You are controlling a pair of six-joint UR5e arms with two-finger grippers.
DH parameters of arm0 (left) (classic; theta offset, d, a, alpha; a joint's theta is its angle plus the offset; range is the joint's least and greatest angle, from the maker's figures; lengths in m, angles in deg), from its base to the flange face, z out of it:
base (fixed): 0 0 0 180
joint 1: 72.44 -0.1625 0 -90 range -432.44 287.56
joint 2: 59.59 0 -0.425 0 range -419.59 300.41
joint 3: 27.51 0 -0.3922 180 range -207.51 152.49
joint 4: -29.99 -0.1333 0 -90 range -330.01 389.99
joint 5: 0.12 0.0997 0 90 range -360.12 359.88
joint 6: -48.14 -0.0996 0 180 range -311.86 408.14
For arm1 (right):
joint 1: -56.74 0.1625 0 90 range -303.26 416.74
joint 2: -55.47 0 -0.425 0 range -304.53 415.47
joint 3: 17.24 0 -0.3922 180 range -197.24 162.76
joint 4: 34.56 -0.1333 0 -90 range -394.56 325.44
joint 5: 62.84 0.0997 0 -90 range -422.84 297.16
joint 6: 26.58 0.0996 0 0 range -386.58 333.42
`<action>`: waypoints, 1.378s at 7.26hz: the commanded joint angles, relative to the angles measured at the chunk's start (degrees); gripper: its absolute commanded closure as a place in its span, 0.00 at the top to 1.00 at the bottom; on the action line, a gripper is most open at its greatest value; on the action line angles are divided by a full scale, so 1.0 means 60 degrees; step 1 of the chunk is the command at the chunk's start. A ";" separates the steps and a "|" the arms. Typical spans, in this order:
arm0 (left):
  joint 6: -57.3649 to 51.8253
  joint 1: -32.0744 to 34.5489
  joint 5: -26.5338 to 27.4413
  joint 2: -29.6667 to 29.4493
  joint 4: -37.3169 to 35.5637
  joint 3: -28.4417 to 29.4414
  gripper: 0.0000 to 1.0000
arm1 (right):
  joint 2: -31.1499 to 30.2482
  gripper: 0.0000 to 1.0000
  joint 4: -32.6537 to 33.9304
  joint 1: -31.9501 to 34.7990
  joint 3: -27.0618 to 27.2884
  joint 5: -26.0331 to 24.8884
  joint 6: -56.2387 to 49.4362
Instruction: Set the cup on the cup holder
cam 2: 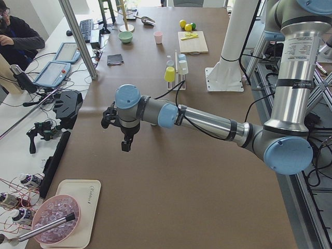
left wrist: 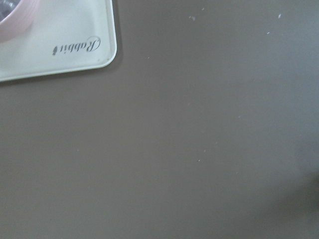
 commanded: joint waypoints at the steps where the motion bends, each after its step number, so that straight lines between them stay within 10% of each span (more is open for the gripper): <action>1: 0.0020 -0.1218 0.0793 -0.1063 0.0028 -0.0072 0.98 | 0.1266 1.00 0.1753 -0.0788 -0.0030 -0.0133 -0.0160; 7: -0.0082 -0.4557 0.3269 -0.3072 -0.0190 -0.0717 0.98 | 0.4154 1.00 0.4468 -0.1844 -0.1127 -0.0602 -0.2647; 10: -0.0111 -0.7192 0.5873 -0.3808 -0.1026 -0.0688 0.98 | 0.4231 1.00 0.4441 -0.2064 -0.0677 -0.0486 -0.2431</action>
